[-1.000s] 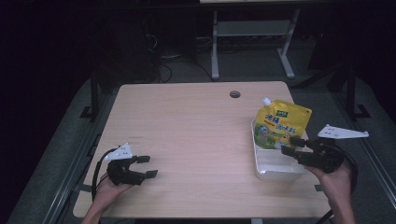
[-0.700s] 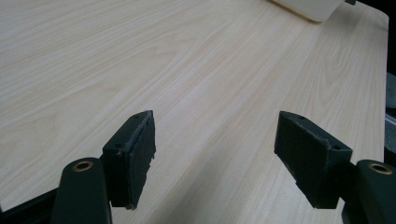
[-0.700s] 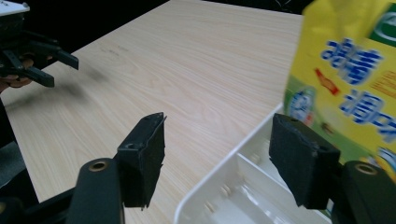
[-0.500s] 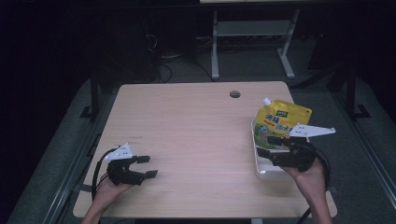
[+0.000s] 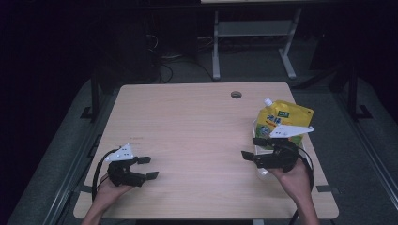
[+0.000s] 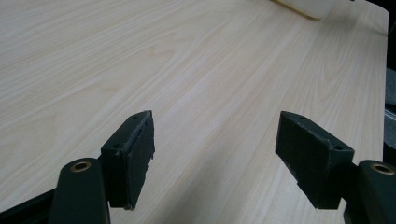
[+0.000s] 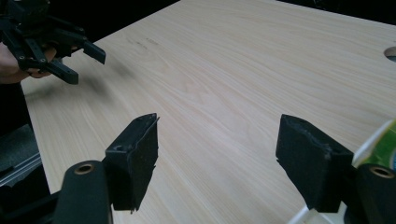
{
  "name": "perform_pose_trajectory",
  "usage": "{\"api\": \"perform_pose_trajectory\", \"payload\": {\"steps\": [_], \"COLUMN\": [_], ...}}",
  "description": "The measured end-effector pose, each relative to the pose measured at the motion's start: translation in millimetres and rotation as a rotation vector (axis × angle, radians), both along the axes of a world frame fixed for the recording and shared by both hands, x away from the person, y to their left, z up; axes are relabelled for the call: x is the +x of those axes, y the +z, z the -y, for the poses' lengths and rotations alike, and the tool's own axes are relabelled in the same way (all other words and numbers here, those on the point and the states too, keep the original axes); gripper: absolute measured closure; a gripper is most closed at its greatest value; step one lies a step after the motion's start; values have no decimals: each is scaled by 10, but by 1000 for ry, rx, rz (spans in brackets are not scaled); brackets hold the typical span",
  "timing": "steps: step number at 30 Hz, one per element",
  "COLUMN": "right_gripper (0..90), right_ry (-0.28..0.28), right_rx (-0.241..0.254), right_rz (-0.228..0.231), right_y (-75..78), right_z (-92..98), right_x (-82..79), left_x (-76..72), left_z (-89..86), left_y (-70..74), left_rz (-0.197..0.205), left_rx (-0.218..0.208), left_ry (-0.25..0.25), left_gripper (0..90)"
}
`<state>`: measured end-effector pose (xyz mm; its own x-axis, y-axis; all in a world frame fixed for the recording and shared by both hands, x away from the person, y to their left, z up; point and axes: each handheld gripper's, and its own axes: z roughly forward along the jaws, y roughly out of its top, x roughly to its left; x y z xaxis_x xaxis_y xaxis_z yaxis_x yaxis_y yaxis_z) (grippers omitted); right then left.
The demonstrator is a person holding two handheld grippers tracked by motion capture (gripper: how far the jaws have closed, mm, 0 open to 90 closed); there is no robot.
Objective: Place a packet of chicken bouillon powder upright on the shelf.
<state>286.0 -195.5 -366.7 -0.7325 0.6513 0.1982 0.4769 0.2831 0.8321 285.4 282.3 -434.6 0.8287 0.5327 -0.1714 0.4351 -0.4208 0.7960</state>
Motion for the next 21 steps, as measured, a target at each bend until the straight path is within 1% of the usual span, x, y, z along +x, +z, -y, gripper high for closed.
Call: {"api": "perform_pose_trajectory", "payload": {"steps": [1,8,9,12,13,15,21], "right_gripper": [279,272,267,260,255,254,246], "right_ry": [6,25,32,37,42,46,67], "right_rx": [-3,-8,-12,-15,-16,-17,-20], "right_rz": [1,-9,-10,-13,-17,-18,-21], "right_y": [-1,-24,-36,-44,-54,-58,-91], "right_z": [-40,-156,-204,-253,-298,-319,-458], "right_x": [4,20,27,31,36,38,42], "left_x": [1,3,3,3,2,2,3], "left_z": [3,2,2,4,8,9,17], "left_y": [-3,-10,-9,-12,-15,-16,-11], "left_rz": [-2,-2,-2,-3,-4,-5,2], "left_rx": [1,5,3,4,3,4,2], "left_ry": [-2,0,1,0,1,0,1], "left_gripper": [277,273,273,271,270,270,265]}}
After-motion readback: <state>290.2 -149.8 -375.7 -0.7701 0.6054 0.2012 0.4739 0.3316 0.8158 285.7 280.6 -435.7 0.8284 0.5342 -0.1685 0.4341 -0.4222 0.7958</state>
